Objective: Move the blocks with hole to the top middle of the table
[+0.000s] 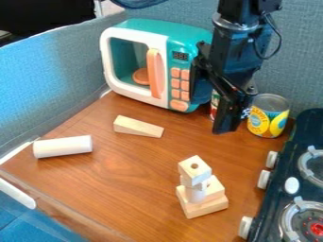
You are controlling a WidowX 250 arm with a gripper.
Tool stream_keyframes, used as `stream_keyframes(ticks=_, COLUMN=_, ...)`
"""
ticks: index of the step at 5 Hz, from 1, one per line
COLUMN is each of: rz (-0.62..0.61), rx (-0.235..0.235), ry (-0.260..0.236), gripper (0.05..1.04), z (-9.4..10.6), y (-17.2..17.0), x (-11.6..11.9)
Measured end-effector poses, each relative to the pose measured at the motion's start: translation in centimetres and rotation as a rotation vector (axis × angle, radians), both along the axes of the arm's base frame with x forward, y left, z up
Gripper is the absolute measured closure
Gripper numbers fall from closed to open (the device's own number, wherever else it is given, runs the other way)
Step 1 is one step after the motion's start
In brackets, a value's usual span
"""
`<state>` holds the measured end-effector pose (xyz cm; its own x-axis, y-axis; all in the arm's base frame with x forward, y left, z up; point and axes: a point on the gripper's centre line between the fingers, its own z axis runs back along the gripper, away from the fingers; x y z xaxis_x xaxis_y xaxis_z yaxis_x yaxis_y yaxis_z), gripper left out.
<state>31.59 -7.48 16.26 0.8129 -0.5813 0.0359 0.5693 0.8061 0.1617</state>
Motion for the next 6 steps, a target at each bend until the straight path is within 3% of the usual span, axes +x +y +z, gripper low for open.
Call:
stream_keyframes(ticks=1, rz=0.004, rx=0.005, ry=0.033, gripper=0.083, z=-1.0, y=0.0, x=-0.1)
stream_keyframes(ticks=2, rz=0.038, rx=-0.018, ry=0.058, gripper=0.083, z=-2.0, y=-0.3, x=-0.6)
stream_keyframes(ticks=4, rz=0.305, rx=-0.057, ry=0.082, gripper=0.083, z=-2.7, y=0.8, x=-1.1)
stream_keyframes(ticks=5, rz=0.445, rx=-0.006, ry=0.068, gripper=0.083, z=-3.5, y=0.8, x=-1.2)
stream_keyframes(ticks=6, rz=0.501, rx=0.007, ry=0.078, gripper=0.083, z=-4.1, y=0.5, x=-1.3)
